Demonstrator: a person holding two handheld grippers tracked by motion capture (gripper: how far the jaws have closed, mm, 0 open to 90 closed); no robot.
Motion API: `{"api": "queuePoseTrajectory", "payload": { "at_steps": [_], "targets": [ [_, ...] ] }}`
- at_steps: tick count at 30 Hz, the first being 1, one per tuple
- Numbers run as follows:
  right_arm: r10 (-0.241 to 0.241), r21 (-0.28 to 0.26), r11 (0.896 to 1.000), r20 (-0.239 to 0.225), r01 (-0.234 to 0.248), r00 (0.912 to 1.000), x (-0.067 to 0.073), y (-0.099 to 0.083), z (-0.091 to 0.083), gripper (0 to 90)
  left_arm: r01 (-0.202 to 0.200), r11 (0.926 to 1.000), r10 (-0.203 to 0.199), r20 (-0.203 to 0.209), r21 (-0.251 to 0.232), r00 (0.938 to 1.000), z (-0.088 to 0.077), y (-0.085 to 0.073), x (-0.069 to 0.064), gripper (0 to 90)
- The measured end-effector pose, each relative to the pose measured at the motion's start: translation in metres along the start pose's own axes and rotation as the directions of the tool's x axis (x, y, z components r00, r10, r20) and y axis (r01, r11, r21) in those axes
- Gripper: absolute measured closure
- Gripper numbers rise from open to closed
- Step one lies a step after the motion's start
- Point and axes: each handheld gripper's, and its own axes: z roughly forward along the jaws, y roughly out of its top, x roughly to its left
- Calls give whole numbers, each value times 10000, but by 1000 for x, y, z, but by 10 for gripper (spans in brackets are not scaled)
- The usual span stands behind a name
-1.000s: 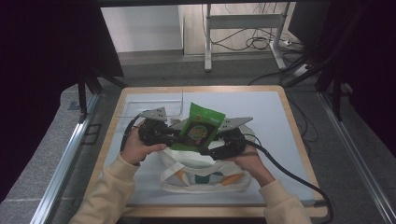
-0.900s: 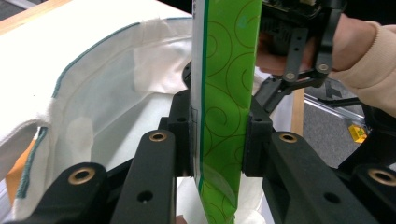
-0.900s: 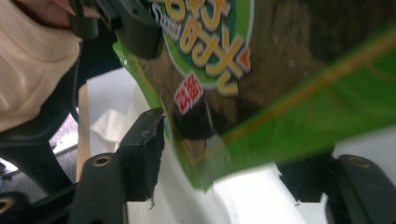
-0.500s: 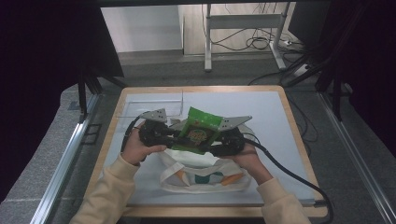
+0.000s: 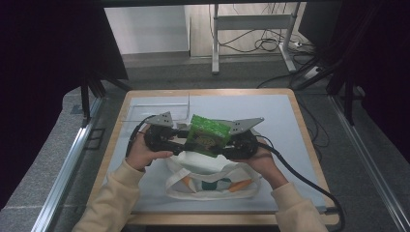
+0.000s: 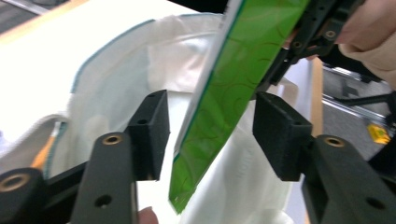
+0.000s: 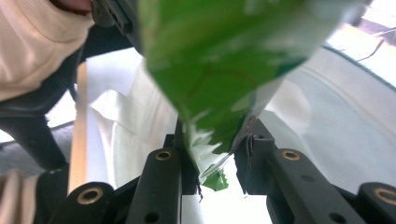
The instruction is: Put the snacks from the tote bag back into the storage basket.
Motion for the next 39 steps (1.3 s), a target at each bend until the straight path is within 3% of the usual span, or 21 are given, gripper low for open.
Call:
{"api": "queuePoseTrajectory", "payload": {
  "at_steps": [8, 12, 22, 28, 33, 36, 39],
  "targets": [
    [-243, 851, 9962, 384, 209, 9990, -5, 5, -1, 719, -87, 10000, 84, -689, -30, 9976, -8, 1, 2, 399],
    [-477, 1522, 9876, 497, 396, 9976, -7, 9, 3, 719, -167, 9998, 162, -825, -49, 9965, -14, 3, 1, 398],
    [-566, 2541, 9665, 746, 359, 9956, -21, 6, 9, 719, -532, 9986, 533, -1191, 41, 9914, -25, 10, 3, 403],
    [-701, 3018, 9524, 763, 440, 9946, -25, 5, 13, 719, -871, 9953, 913, -1099, 423, 9897, -23, 24, 4, 402],
    [-1005, 3584, 9307, 596, 727, 9931, -29, 7, 21, 719, -1088, 9892, 1165, -757, 980, 9903, -11, 34, 8, 396],
    [-1239, 3660, 9253, 442, 993, 9913, -28, 10, 23, 719, -1187, 9833, 1258, -439, 1378, 9911, -2, 36, 11, 397],
    [-1619, 3799, 9155, 467, 1324, 9857, -28, 12, 25, 719, -1364, 9721, 1415, -132, 1909, 9899, 8, 36, 12, 420]
  ]
}}
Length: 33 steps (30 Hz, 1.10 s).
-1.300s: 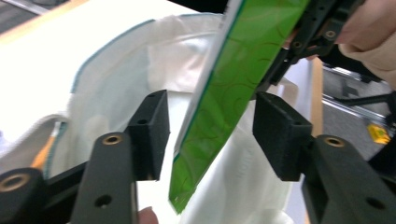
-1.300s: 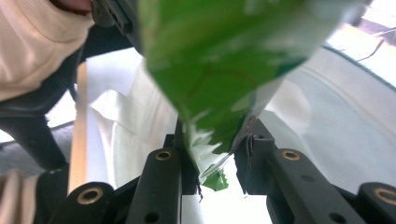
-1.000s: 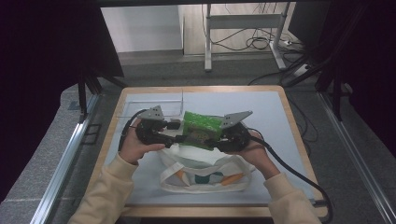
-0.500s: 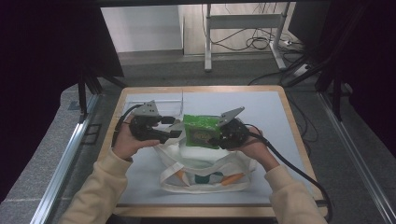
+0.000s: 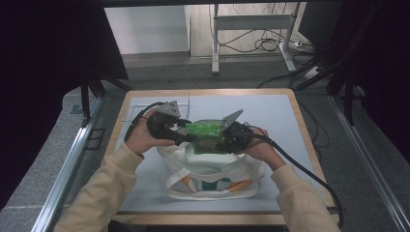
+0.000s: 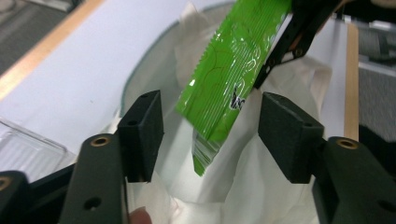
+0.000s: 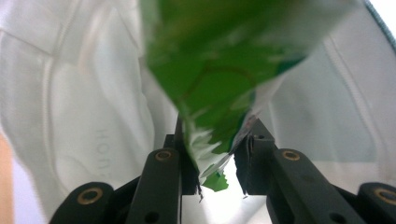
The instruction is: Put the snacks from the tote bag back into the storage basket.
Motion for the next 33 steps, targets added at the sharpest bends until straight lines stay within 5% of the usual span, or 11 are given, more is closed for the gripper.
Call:
{"api": "queuePoseTrajectory", "payload": {
  "at_steps": [11, 21, 28, 33],
  "targets": [
    [-472, 256, 9986, -49, 474, 9989, 3, 4, 5, 714, -505, 9951, 495, 134, 850, 9987, 8, 6, -7, 690],
    [-454, -48, 9990, -95, 453, 9989, 4, 5, -1, 715, -392, 9975, 375, 306, 583, 9988, 2, 3, -4, 680],
    [-664, 31, 9978, 123, 664, 9977, 6, 5, -2, 719, -270, 9969, 237, 444, 739, 9987, 7, 1, -2, 636],
    [-678, 1, 9977, 107, 678, 9976, 6, 5, -2, 719, -391, 9945, 350, 433, 967, 9984, 6, 1, -3, 692]
  ]
}}
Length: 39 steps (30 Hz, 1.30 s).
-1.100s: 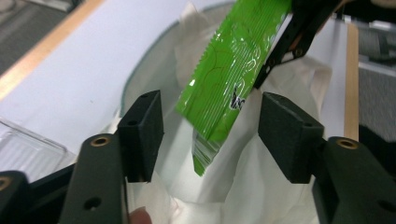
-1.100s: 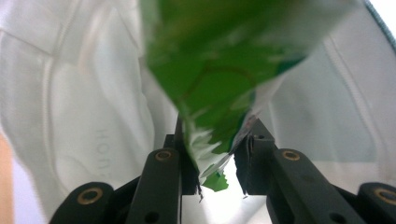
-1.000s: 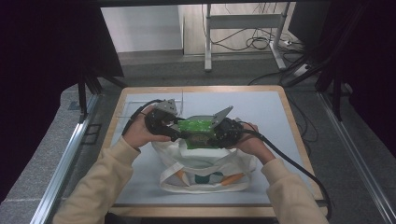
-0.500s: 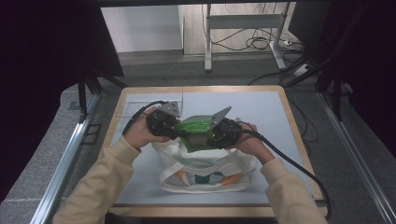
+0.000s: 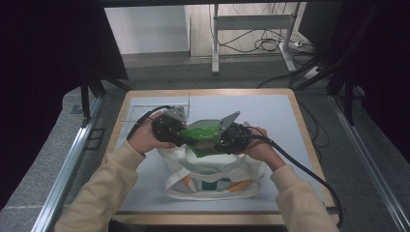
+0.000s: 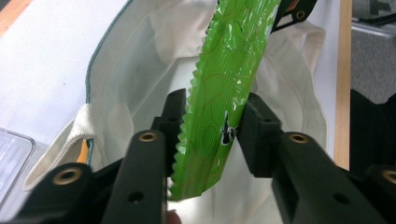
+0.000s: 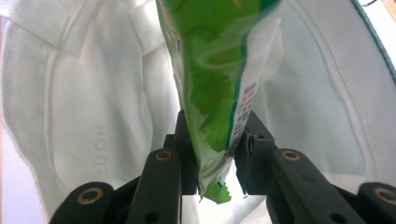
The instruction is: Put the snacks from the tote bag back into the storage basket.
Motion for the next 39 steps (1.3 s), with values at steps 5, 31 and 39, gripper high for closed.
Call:
{"api": "queuePoseTrajectory", "payload": {
  "at_steps": [5, 31, 39],
  "targets": [
    [137, -247, 9996, -106, -139, 9999, 0, 0, 0, 695, 80, 10000, -80, 9, 53, 10000, -3, 0, 1, 733],
    [2282, -2177, 9517, 294, -2166, 9732, 1, -24, -40, 356, 740, 9965, -746, -127, -398, 9971, -18, -6, 14, 766],
    [2736, -2533, 9320, 221, -2594, 9616, 16, -41, -48, 347, 821, 9940, -836, -183, -729, 9963, -31, -4, 17, 766]
  ]
}}
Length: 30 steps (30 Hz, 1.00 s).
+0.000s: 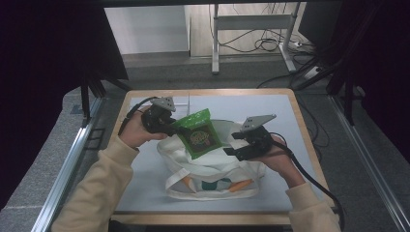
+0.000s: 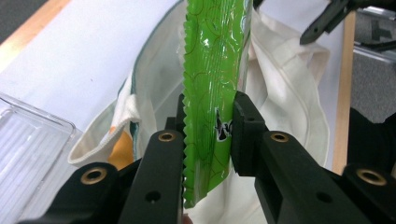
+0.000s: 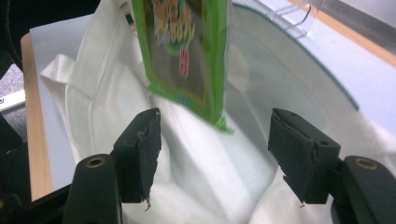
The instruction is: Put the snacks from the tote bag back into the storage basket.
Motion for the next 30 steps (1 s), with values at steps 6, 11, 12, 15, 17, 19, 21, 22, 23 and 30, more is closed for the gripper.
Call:
{"api": "queuePoseTrajectory", "payload": {
  "at_steps": [6, 11, 12, 15, 17, 19, 21, 22, 23, 30],
  "targets": [
    [392, 59, 9992, 329, -394, 9987, 3, -13, -1, 341, 106, 9996, -105, 19, -272, 9999, -9, 3, 2, 767],
    [680, -152, 9976, 284, -676, 9973, 5, -18, -5, 339, 239, 9986, -244, -94, -479, 9997, -19, 6, 3, 767],
    [694, -230, 9974, 259, -688, 9973, 5, -18, -6, 339, 251, 9984, -258, -121, -502, 9996, -20, 7, 3, 767],
    [650, -419, 9970, 130, -645, 9978, 7, -19, -9, 333, 330, 9972, -342, -175, -676, 9993, -26, 9, 4, 767],
    [540, -442, 9976, 87, -536, 9985, 7, -19, -9, 330, 439, 9959, -455, -182, -796, 9988, -29, 11, 5, 767],
    [494, -470, 9977, 49, -491, 9988, 6, -19, -11, 329, 479, 9955, -501, -245, -819, 9984, -31, 13, 5, 767],
    [484, -558, 9973, -61, -486, 9988, 5, -19, -13, 329, 538, 9950, -567, -323, -838, 9979, -32, 15, 6, 767],
    [458, -555, 9974, -74, -461, 9989, 5, -19, -14, 328, 582, 9944, -614, -339, -876, 9975, -32, 16, 6, 767],
    [401, -539, 9977, -39, -403, 9992, 5, -19, -15, 326, 597, 9942, -630, -340, -894, 9974, -32, 17, 6, 767],
    [564, -664, 9962, -98, -569, 9984, 5, -20, -21, 319, 658, 9915, -700, -332, -1124, 9970, -30, 24, 6, 767]
  ]
}}
